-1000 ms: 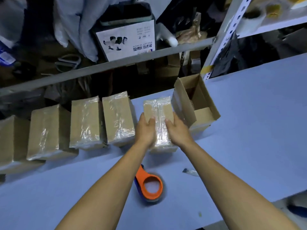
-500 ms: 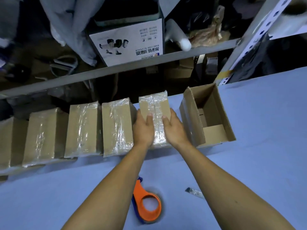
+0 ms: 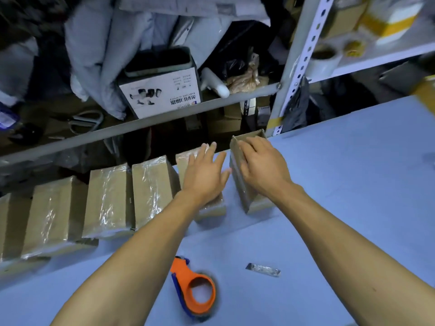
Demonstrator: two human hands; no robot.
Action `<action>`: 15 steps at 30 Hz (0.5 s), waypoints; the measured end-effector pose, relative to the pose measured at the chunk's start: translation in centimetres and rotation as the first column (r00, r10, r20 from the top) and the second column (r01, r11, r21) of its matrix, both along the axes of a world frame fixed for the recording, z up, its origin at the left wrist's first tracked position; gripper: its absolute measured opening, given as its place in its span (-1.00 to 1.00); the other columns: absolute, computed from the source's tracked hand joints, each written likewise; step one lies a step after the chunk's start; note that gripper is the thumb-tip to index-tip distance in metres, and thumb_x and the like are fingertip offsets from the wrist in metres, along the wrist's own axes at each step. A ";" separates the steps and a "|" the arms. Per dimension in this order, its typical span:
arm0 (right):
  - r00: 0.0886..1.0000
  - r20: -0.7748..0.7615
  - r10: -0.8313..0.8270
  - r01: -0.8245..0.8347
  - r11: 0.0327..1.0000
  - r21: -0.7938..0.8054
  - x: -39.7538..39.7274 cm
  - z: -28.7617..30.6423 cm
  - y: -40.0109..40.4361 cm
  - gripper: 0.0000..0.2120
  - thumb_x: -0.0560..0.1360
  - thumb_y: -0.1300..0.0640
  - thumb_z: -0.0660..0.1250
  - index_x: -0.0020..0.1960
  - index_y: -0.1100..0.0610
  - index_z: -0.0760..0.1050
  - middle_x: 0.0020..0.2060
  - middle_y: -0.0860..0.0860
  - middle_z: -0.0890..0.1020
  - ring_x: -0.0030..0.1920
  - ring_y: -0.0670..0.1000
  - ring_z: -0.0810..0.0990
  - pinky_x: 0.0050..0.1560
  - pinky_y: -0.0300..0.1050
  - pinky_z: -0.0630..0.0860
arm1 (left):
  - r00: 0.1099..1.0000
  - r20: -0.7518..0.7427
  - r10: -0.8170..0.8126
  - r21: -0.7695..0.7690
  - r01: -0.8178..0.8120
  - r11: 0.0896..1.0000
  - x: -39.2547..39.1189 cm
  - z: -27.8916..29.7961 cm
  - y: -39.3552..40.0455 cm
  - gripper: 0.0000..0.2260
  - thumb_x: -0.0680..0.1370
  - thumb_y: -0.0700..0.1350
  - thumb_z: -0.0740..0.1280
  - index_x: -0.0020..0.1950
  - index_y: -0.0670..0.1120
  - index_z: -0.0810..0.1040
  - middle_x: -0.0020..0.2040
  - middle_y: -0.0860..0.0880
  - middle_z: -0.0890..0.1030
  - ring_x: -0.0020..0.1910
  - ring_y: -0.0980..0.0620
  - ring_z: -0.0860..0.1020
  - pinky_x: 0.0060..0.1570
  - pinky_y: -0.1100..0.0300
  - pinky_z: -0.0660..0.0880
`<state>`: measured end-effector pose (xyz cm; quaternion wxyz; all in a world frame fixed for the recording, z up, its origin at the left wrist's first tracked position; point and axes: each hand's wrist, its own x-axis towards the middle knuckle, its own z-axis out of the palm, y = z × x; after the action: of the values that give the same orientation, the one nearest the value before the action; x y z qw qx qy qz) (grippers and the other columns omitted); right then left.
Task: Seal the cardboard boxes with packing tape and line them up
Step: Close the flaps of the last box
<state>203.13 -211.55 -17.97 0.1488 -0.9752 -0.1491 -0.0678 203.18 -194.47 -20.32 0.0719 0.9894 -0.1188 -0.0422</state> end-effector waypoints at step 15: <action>0.789 -0.531 -0.310 0.395 0.917 0.051 -5.5 -3.7 -7.3 -0.53 0.47 0.15 0.26 0.36 0.05 0.29 0.07 0.03 0.56 0.03 0.14 0.55 -0.10 -0.04 0.48 | 0.955 -0.274 0.116 -0.497 -0.243 0.833 -4.4 -1.9 -7.9 -0.30 0.45 -0.15 0.29 0.57 0.05 0.15 0.04 -0.05 0.55 0.02 -0.06 0.52 -0.13 0.17 0.39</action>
<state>197.64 -218.84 -21.63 0.2451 -0.9530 0.0867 0.1556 198.79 -202.35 -22.19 0.3562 0.9268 -0.0226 -0.1166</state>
